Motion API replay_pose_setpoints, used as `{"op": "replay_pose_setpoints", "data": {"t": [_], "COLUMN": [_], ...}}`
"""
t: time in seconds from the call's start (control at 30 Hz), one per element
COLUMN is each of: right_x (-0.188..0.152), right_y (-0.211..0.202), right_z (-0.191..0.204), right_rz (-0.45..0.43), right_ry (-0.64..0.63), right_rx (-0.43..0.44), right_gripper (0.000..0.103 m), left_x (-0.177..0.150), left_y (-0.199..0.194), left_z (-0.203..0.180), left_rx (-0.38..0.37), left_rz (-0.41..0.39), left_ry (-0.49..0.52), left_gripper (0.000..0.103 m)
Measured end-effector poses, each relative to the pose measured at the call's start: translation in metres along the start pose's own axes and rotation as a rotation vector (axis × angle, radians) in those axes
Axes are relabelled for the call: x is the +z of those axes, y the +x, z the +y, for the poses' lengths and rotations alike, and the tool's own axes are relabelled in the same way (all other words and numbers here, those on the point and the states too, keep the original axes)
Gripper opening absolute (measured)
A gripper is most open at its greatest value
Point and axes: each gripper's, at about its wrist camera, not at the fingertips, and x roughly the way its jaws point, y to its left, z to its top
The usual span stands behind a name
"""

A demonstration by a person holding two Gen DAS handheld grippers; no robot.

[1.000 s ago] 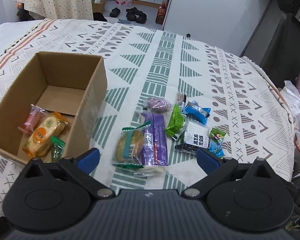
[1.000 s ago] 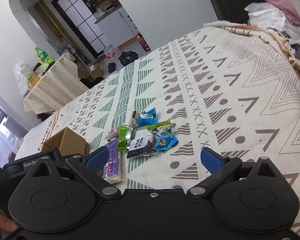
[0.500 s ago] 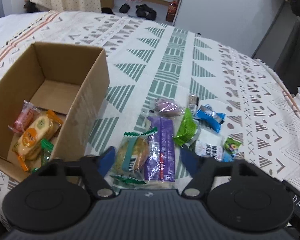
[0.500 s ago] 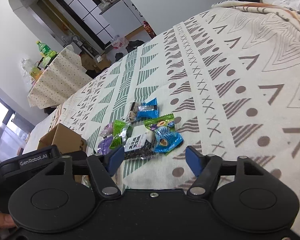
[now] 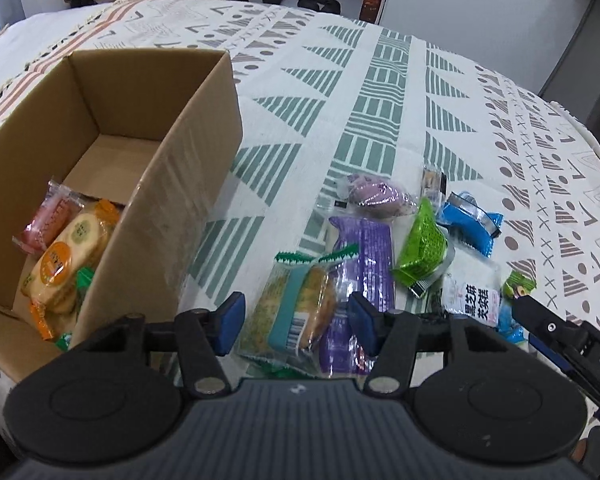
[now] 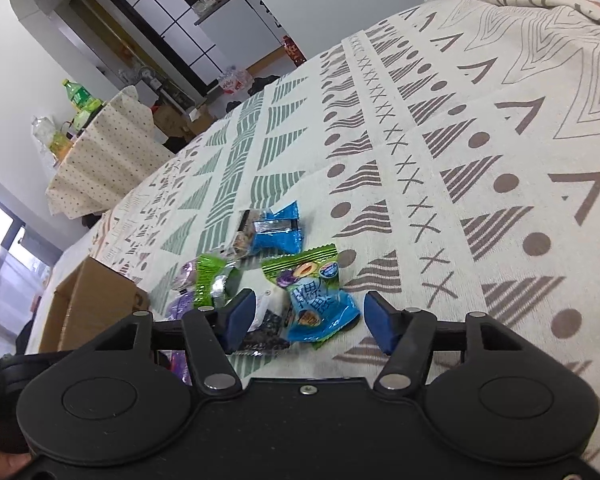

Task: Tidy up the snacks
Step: 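Withdraw both grippers from the box and approach the remaining snacks, then grasp the clear nut packet with the left gripper while the right grasps the green-and-blue packet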

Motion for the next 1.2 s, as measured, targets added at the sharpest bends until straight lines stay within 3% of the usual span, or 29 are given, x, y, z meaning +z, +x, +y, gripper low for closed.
{"op": "replay_pose_setpoints", "data": {"t": [0.13, 0.2, 0.33, 0.7, 1.2], "right_x": [0.001, 0.001, 0.001, -0.004, -0.011], "right_y": [0.008, 0.012, 0.014, -0.011, -0.043], "right_z": [0.002, 0.003, 0.000, 0.014, 0.059], "right_rz": [-0.004, -0.001, 0.025, 0.009, -0.022], "right_ry": [-0.018, -0.030, -0.017, -0.004, -0.036], "right_rx": [-0.020, -0.030, -0.035, -0.012, -0.002], "right_gripper": [0.061, 0.058, 0.034, 0.031, 0.031], "left_x": [0.002, 0.002, 0.003, 0.003, 0.008], "left_y": [0.002, 0.002, -0.002, -0.024, -0.068], "left_z": [0.002, 0.003, 0.005, 0.016, 0.041], "left_rx": [-0.011, -0.027, -0.041, -0.075, -0.152], "left_rz": [-0.003, 0.002, 0.005, -0.022, -0.114], "left_ry": [-0.022, -0.036, -0.048, -0.068, -0.110], "left_gripper": [0.056, 0.043, 0.031, 0.018, 0.017]}}
